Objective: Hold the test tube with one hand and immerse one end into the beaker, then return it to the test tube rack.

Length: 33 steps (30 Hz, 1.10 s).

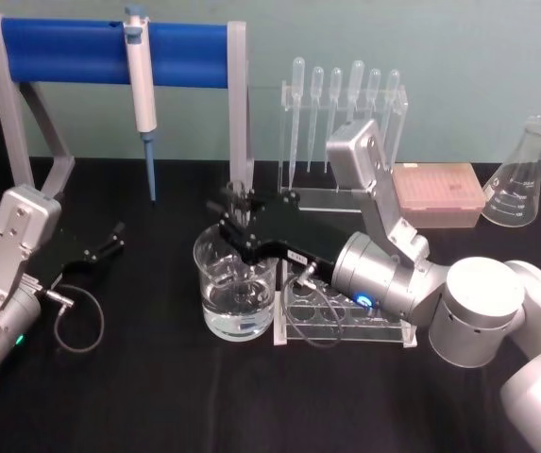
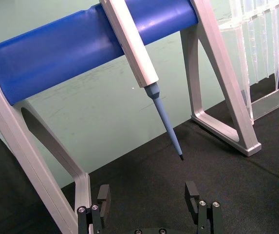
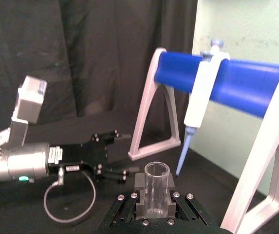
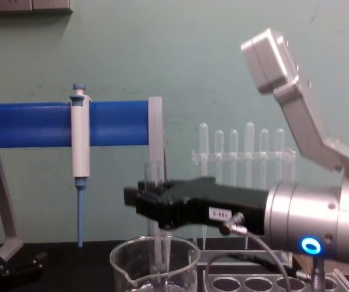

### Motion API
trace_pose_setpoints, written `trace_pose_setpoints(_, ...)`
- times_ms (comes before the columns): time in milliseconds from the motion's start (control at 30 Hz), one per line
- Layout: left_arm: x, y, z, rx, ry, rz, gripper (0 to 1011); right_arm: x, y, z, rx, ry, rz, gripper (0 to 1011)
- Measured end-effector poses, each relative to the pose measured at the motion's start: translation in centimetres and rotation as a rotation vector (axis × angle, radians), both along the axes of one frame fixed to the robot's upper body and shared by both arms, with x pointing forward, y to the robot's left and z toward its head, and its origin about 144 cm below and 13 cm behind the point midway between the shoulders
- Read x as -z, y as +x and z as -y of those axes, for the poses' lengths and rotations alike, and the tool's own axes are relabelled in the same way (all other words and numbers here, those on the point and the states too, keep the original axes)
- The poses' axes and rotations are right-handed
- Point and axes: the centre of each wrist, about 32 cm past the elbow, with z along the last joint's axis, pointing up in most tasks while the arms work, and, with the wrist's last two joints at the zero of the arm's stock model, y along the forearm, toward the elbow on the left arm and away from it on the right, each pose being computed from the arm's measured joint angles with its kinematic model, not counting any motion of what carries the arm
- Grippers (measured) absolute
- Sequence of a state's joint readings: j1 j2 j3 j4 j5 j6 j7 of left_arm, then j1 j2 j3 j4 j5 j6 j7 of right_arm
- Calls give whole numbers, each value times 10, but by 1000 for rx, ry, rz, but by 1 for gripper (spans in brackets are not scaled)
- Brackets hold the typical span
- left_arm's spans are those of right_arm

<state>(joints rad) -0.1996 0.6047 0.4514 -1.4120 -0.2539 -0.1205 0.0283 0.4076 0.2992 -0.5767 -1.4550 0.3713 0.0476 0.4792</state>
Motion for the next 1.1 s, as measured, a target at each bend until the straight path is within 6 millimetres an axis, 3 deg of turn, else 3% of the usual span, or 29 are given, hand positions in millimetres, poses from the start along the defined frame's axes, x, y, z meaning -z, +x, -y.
trace_pose_setpoints(367,0,0,0,0,0,0,1000,-45,-7,2,24,53,99,225)
trace_pose_setpoints(700,0,0,0,0,0,0,1000,-90,-20,24,66,111,159,225)
trace_pose_setpoints(967,0,0,0,0,0,0,1000,-92,-35,47,130,80,151,225)
trace_pose_setpoints(1100,0,0,0,0,0,0,1000,-79,-43,59,157,59,117,224)
